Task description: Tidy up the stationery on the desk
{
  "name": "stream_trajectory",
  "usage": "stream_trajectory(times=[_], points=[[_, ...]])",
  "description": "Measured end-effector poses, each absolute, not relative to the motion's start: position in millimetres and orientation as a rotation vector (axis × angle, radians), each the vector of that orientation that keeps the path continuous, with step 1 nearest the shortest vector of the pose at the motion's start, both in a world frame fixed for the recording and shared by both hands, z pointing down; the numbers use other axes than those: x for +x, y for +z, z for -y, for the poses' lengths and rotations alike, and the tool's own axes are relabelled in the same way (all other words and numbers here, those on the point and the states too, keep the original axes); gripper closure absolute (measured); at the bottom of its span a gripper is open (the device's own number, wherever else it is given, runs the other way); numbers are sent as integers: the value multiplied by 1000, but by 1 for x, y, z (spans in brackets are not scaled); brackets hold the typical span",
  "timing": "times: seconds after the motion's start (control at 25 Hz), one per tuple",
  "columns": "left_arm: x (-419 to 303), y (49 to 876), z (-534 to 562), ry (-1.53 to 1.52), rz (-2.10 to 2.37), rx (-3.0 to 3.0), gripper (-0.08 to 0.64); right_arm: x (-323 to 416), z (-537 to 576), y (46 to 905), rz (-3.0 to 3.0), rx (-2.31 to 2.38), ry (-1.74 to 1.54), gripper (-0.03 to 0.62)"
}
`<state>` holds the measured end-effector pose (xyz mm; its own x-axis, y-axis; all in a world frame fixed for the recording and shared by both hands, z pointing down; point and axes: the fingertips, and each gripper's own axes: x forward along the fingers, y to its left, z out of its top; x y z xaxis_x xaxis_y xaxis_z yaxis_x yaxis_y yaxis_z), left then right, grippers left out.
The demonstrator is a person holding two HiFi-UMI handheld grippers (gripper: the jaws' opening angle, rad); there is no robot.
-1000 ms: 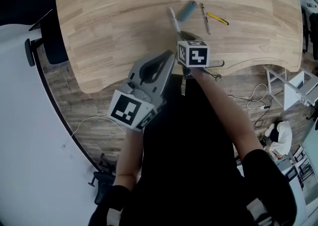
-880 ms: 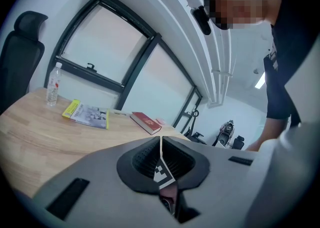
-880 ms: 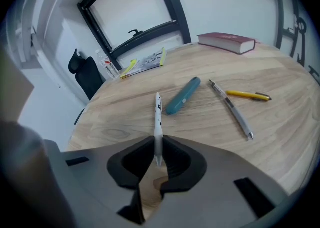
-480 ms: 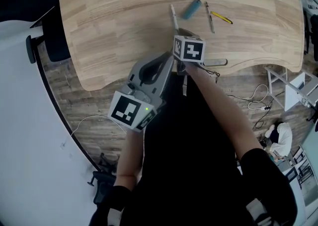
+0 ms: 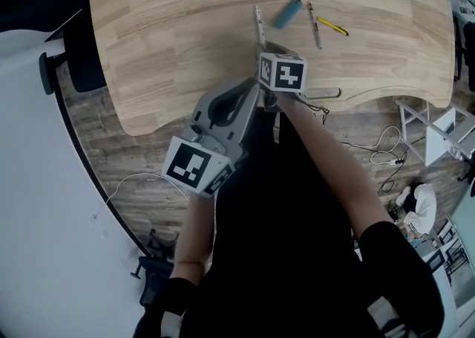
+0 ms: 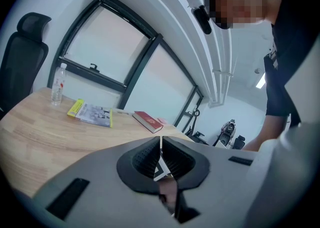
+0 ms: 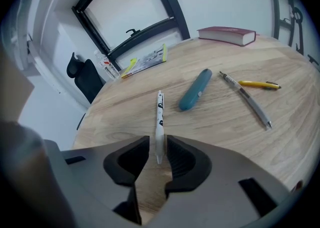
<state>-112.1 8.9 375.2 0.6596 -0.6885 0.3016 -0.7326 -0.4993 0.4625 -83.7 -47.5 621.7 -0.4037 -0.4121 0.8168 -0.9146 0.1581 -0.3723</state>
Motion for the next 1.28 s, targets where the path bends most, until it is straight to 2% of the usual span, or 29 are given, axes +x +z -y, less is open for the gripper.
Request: stream_trajectory(times=[0.28, 0.76, 1.28], points=[[-108, 372, -6, 98, 1081, 2330, 520, -76, 54, 609, 1936, 1275, 1233, 459], [-99, 372, 5, 123, 1066, 2335, 520, -22, 110, 608, 1879, 1442, 1228, 459], [-92, 380, 13, 158, 1063, 2318, 520, -23, 131, 618, 1856, 1453, 1345, 449]])
